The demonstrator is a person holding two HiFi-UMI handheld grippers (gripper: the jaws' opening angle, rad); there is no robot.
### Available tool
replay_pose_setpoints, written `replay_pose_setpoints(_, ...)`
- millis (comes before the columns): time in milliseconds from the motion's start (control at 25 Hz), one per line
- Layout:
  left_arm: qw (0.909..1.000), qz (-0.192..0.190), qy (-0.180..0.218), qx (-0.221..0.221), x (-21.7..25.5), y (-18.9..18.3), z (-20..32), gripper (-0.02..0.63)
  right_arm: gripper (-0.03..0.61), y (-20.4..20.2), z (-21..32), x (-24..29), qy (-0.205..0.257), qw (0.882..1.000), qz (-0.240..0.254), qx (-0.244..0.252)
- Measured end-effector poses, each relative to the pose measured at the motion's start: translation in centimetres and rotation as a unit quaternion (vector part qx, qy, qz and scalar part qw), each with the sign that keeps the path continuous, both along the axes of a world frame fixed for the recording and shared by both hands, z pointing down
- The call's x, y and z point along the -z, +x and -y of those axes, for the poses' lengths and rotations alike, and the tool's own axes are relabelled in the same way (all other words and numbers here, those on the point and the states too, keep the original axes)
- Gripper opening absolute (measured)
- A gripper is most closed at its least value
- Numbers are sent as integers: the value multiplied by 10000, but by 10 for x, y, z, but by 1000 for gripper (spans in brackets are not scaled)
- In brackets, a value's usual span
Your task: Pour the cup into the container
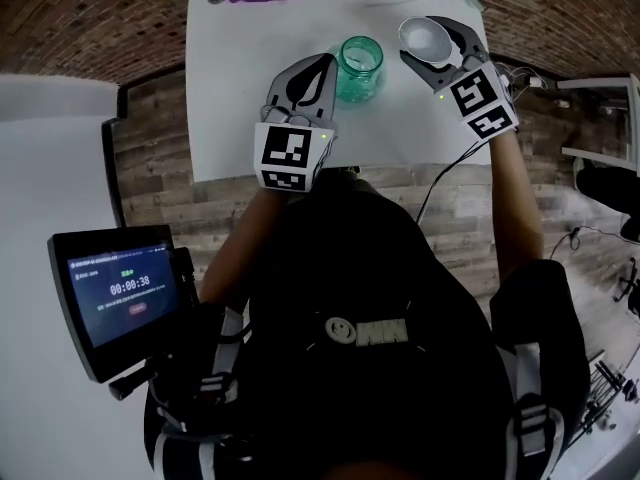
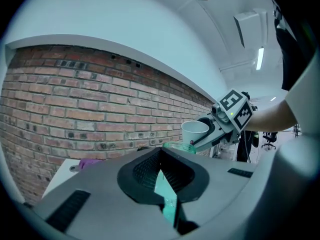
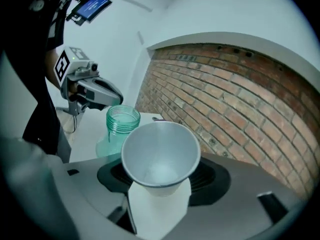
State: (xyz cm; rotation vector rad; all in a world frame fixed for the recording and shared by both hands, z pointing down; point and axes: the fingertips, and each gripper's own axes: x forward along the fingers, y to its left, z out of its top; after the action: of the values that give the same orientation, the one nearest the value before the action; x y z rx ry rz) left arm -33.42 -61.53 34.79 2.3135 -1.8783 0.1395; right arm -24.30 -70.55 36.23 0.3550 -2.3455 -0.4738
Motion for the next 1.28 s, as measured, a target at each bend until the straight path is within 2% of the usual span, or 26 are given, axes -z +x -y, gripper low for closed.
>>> replay_pose_setpoints(120,9999,57,-100,11,-10,23,3,3,291,33,10,-24,-581,9956,652,-351)
replay_pose_setpoints(200,9999,82,-89,84,-10,24,2,3,291,44,12,-35,-842,9897,1015,-560)
replay_pose_setpoints(440,9975,102,129,682,1,1,-7,3,291,58,10,-78,-1169,9747,1642,-972)
replay_pose_setpoints(680,9959,121,0,901,-2,-7,-11,3,291,64,1,-138,-1339,9719,1578,-1121)
replay_pose_setpoints(880,9955,154,-101,933,-5,-5,-12,3,291,64,3,-166,-1586,9674,1502,-1281)
replay_pose_setpoints(1080,9954,172,-153,926,-9,-7,-15,3,291,59,-3,-184,-1635,9710,1212,-1251)
replay_pose_setpoints(1280,9955,229,-156,906,-7,-7,-14,3,291,58,-1,-186,-1770,9674,1362,-1191)
